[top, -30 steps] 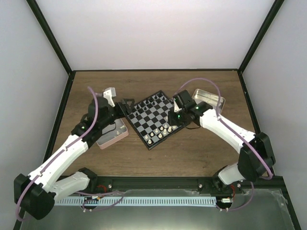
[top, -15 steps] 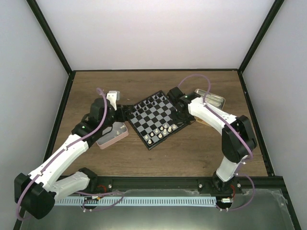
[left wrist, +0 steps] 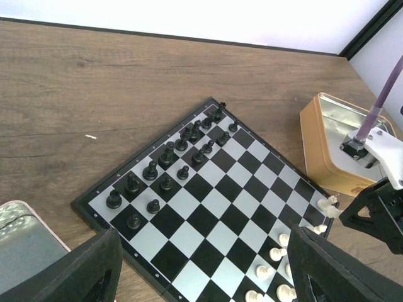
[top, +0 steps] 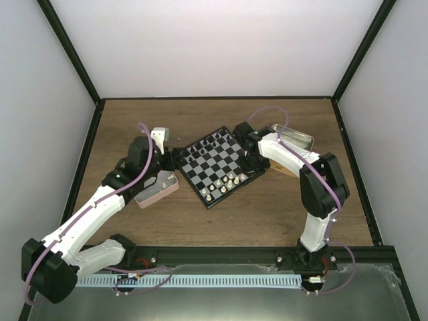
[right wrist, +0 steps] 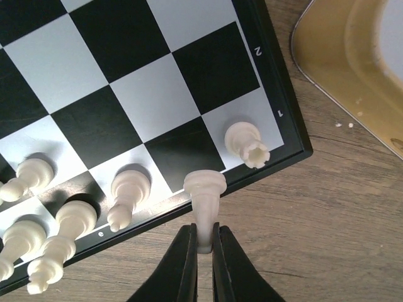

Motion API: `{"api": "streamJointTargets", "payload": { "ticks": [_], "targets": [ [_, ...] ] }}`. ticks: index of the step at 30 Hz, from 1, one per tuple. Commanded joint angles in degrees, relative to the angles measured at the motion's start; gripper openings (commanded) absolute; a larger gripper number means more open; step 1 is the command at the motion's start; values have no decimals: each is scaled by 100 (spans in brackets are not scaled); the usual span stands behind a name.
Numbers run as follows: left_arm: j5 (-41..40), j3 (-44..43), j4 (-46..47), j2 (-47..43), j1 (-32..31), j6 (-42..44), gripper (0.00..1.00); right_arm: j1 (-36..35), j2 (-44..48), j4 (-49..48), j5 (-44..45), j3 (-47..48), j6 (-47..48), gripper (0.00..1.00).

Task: Set up the chess pieces on the board
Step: Place the chess piece on the chessboard.

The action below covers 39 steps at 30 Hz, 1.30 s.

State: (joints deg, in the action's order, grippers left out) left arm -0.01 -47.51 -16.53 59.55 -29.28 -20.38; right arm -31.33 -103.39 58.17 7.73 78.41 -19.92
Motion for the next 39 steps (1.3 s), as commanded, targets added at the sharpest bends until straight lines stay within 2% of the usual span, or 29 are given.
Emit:
{"api": "streamJointTargets", "payload": {
  "ticks": [1,16,23,39],
  "targets": [
    [-91,-6,-43,61,6,113,74,55,-143,-41,-193,231,130,4],
    [-34,74,-52,124,10,157,75,118,-396,-91,-386,305,197,7],
    [20,91,-42,229,10,175,76,128,-447,-93,-377,333,176,24],
    [-157,119,-67,241,10,127,77,127,-359,-368,-125,222,109,20]
  ]
}}
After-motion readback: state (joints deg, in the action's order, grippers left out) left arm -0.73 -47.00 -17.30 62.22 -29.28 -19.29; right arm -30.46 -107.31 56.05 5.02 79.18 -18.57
